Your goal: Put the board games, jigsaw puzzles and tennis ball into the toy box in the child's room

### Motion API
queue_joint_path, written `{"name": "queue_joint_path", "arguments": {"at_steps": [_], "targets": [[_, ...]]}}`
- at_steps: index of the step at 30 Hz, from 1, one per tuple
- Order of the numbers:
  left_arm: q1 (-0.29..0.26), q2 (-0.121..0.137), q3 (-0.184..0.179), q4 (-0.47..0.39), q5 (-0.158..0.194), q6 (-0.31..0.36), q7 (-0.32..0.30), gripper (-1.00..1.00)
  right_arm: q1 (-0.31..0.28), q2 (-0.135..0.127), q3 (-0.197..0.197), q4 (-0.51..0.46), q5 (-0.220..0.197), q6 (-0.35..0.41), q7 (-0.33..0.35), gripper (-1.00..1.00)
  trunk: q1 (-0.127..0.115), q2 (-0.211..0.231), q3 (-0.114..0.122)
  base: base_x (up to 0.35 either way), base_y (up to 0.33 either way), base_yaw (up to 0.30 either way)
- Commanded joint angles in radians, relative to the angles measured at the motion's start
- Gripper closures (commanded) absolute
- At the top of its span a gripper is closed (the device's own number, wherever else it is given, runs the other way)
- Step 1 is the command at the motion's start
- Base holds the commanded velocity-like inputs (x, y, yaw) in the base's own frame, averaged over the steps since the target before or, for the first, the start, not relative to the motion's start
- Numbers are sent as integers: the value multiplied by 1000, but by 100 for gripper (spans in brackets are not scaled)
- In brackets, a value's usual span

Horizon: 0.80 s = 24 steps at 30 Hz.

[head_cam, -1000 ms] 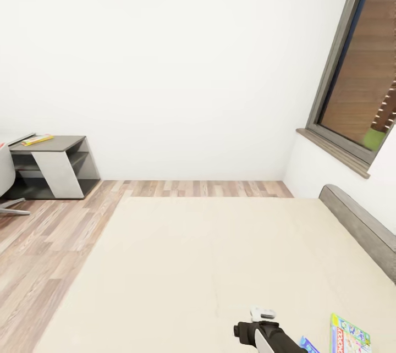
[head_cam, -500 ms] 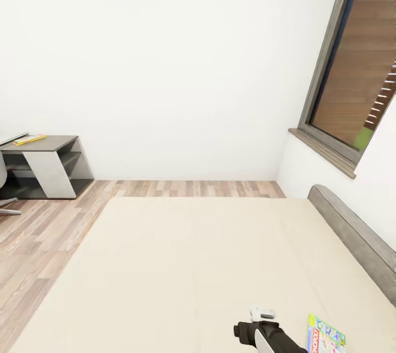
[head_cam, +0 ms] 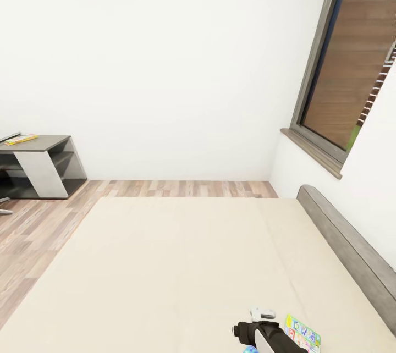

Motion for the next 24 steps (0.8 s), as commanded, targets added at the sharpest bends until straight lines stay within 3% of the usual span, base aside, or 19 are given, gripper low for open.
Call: {"name": "queue_joint_path", "arguments": {"at_steps": [1, 11, 24], "targets": [[0, 0, -1, -3, -2, 6, 4, -100, 0, -1, 9, -2, -10, 5, -8, -100, 1, -2, -2, 0, -295, 0], [0, 0, -1, -3, -3, 6, 4, -100, 0, -1, 8, -2, -10, 5, -8, -100, 1, -2, -2, 0, -252, 0], [0, 0, -1, -2, -3, 5, 4, -100, 0, -1, 8, -2, -10, 5, -8, -100, 1, -2, -2, 0, -28, 0]]}}
